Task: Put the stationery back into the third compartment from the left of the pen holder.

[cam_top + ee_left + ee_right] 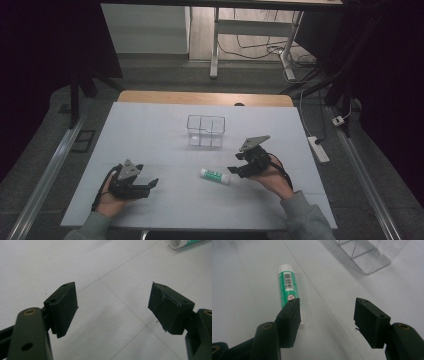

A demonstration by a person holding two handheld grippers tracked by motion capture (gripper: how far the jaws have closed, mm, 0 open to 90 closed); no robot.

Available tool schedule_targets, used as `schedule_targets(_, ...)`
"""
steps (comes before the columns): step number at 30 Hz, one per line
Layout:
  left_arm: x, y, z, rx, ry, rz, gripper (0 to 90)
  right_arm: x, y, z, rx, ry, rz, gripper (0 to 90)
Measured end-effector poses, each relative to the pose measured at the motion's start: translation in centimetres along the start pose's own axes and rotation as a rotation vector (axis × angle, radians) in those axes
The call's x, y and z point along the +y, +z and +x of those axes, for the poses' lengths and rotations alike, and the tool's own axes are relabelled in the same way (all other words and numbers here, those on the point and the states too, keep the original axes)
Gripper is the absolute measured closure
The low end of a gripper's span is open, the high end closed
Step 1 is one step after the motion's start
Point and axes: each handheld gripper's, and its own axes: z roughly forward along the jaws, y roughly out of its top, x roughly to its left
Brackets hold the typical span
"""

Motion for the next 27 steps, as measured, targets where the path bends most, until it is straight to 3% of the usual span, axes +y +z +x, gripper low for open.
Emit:
schedule_targets(19,0.0,0.0,-0.1,0.013,0.013,0.005,23.5,0.7,1.2,1.3,0.041,-0.034,0.104,35.3)
schedule_targets(27,0.0,0.1,-0.2,0.012,0.017,0.010,23.5,1.5,2.6,2.3,0.076,-0.068,0.139,35.3)
